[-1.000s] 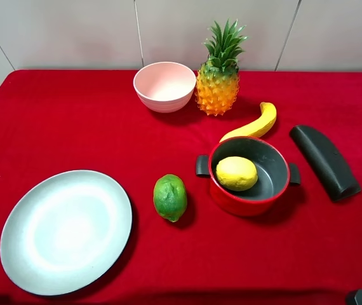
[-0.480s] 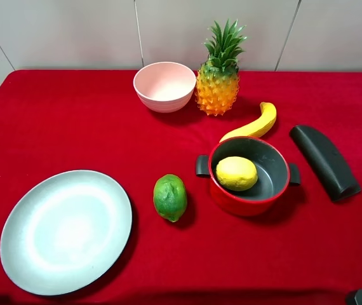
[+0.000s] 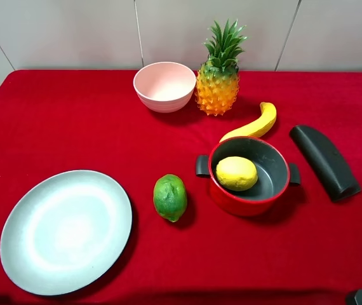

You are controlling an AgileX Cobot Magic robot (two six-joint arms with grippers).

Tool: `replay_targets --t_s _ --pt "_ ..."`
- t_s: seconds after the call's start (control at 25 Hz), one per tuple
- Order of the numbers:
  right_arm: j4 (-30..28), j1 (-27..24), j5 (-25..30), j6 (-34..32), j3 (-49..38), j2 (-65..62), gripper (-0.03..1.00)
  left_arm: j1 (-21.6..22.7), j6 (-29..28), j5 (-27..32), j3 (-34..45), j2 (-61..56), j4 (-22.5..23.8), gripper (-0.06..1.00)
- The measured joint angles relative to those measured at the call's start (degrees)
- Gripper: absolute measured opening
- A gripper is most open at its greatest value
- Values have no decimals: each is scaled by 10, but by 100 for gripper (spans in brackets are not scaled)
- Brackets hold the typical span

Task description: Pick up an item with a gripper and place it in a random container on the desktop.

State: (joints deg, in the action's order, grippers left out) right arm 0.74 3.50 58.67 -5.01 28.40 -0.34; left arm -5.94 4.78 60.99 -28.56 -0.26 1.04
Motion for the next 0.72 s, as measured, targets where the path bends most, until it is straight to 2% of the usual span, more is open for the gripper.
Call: replay_targets --t_s 0.72 --pt "0 0 0 0 0 0 69 0 1 0 0 0 0 99"
